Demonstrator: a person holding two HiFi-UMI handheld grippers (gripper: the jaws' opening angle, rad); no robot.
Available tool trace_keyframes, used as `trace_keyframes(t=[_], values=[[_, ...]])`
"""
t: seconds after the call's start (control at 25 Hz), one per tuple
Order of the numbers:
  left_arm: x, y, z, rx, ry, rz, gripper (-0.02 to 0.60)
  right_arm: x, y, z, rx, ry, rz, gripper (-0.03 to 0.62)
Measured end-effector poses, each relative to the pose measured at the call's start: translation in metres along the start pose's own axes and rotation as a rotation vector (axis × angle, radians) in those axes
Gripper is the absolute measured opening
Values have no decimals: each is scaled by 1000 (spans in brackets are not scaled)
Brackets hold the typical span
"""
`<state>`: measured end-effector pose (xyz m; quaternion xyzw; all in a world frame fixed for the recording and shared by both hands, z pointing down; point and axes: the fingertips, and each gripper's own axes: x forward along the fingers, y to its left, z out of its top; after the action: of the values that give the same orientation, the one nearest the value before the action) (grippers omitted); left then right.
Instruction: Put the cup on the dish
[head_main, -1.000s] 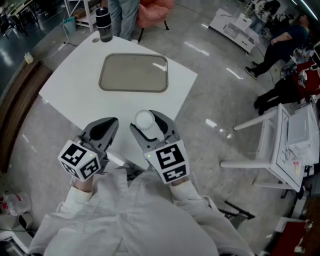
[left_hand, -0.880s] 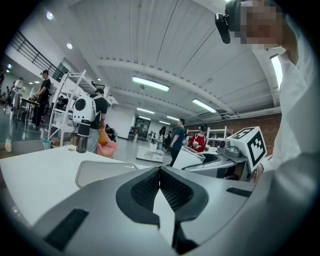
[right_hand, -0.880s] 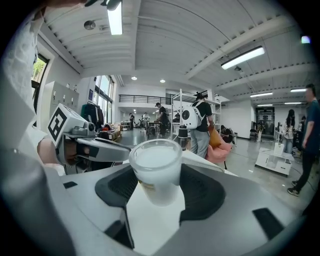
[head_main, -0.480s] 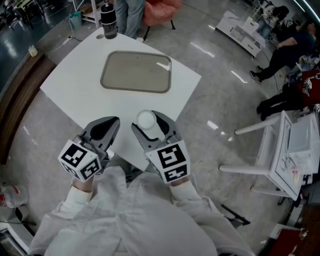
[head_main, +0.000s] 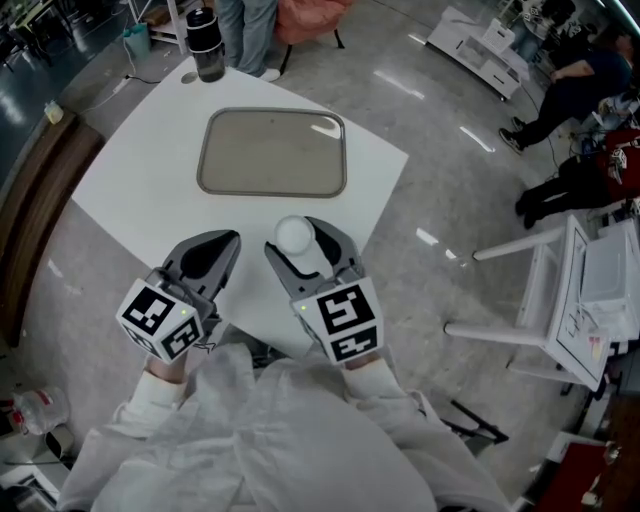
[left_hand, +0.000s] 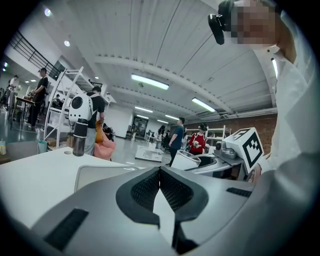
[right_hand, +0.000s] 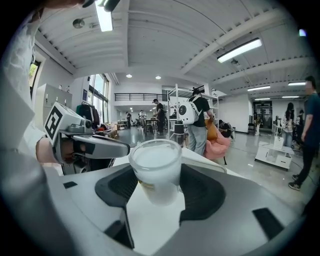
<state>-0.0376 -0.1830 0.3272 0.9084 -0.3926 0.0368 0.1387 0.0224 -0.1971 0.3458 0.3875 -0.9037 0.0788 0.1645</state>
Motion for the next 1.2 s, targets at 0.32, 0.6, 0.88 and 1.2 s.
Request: trace_keyframes(t=[0.32, 0.6, 0.88, 1.2], values=[[40, 62, 4, -23, 51, -46, 9, 66, -34, 19, 28, 24, -42, 264], [82, 111, 10, -56, 73, -109, 9, 124, -68, 30, 28, 41, -76, 264], [129, 155, 10, -74, 101, -137, 9, 171, -109, 22, 66, 57, -120, 264], [160, 198, -15, -107, 160, -156, 9, 229, -133, -1, 85, 99, -131, 264]])
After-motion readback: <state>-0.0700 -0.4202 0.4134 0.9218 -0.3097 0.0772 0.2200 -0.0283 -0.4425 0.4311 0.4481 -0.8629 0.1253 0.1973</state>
